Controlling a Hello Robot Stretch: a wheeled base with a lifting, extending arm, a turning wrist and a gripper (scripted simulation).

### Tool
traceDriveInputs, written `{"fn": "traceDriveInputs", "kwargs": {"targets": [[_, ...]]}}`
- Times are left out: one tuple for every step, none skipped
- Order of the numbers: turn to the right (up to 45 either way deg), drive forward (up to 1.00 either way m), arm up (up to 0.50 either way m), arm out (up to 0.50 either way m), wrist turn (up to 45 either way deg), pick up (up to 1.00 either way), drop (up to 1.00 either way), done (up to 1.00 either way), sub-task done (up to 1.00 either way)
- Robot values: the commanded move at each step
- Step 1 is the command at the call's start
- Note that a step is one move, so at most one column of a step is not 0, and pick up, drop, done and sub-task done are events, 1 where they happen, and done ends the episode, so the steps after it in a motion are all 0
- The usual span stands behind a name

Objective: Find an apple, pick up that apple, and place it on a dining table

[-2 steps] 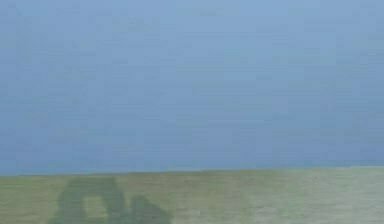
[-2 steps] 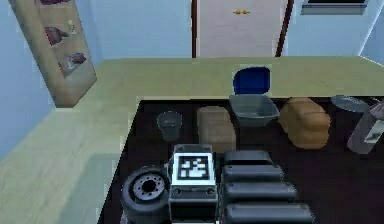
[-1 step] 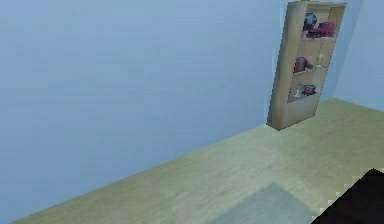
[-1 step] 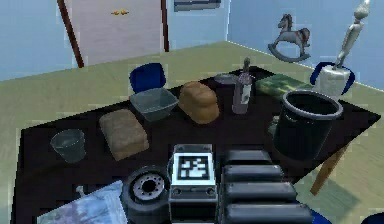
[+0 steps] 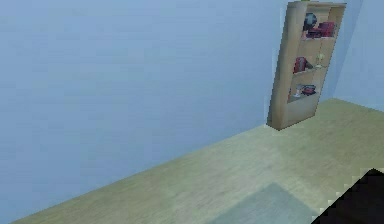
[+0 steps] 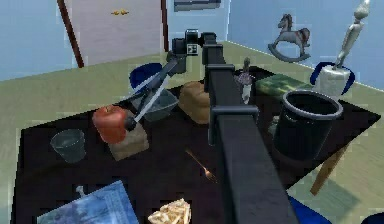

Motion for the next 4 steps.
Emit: {"fn": "traceDriveInputs", "kwargs": {"targets": [[0.0,0.00,0.00,0.00,45.0,0.00,0.00,0.00,0.00],[0.0,0.00,0.00,0.00,45.0,0.00,0.00,0.00,0.00],[0.0,0.00,0.00,0.00,45.0,0.00,0.00,0.00,0.00],[0.0,0.00,0.00,0.00,3.0,0.00,0.00,0.00,0.00]]}}
